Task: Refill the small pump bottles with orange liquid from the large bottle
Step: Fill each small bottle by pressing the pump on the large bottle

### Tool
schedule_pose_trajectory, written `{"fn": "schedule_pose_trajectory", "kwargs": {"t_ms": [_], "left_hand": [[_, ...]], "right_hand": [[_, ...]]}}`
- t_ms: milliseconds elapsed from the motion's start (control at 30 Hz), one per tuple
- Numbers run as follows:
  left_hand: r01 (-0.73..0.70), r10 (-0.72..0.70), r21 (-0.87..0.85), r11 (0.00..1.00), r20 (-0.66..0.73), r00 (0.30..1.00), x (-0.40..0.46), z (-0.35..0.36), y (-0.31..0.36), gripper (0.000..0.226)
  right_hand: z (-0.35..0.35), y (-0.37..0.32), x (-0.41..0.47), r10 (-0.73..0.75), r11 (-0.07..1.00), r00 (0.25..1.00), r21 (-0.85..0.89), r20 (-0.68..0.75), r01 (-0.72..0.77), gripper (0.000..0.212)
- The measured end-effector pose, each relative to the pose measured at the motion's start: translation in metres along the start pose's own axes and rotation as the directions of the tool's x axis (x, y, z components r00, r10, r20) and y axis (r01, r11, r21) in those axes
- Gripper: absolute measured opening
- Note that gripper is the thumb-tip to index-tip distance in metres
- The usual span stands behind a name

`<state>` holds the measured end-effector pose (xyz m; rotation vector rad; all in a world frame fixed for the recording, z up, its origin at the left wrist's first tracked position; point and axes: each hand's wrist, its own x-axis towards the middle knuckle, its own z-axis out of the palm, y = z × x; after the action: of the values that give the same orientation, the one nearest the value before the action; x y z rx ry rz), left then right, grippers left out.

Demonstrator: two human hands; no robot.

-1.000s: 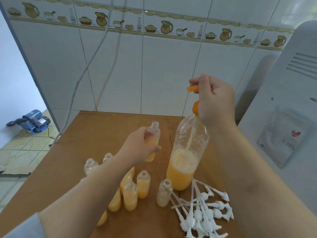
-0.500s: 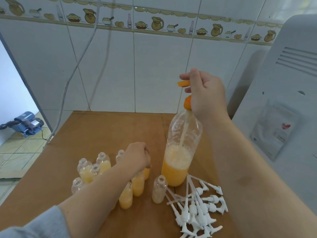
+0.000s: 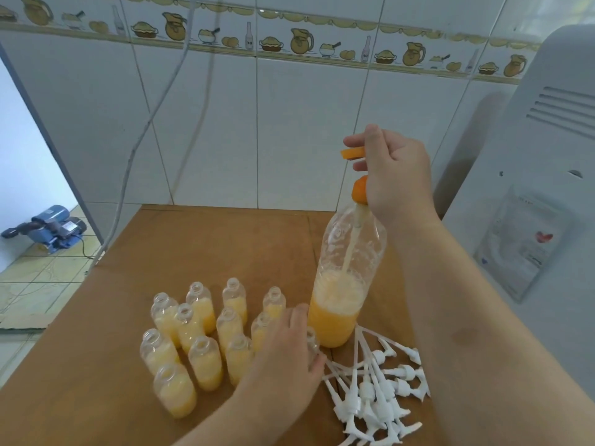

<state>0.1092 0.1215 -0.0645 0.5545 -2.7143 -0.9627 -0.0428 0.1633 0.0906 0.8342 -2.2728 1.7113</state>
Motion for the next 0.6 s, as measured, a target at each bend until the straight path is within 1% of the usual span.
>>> {"fn": "schedule_pose_trajectory", "kwargs": {"t_ms": [67,200,300,367,533,600], "left_hand": [[0.046,-0.046,-0.025,0.999,0.019,0.999,0.003,0.013,-0.001,0.066],[0.121,-0.122,-0.064,0.991,-0.013,0.992,0.004,0.033,-0.013,0.05],[0.184,-0.197,-0.166,0.969,-0.061,0.979,0.005,0.043,-0.019,0.035],[0.229,-0.252,-0.233,0.945,-0.072,0.965,0.007,0.048,-0.022,0.029],[0.318,-0.344,-0.33,0.889,-0.023,0.939,0.01,0.057,-0.031,0.023],[0.315,-0.342,-0.34,0.886,-0.022,0.939,0.005,0.055,-0.033,0.022]], "right_hand": [[0.0,0.0,-0.001,-0.003,1.0,1.0,0.004,-0.001,0.003,0.036],[0.0,0.0,-0.001,0.004,1.0,1.0,0.001,-0.007,-0.004,0.036],[0.0,-0.001,-0.001,0.001,1.0,1.0,-0.009,-0.004,-0.001,0.037],[0.0,-0.001,-0.001,0.0,1.0,1.0,-0.007,-0.005,0.0,0.037],[0.001,-0.001,0.0,-0.005,0.999,1.0,-0.035,0.003,0.005,0.037],[0.001,-0.001,-0.001,-0.003,1.0,1.0,-0.031,0.002,0.003,0.037]]}}
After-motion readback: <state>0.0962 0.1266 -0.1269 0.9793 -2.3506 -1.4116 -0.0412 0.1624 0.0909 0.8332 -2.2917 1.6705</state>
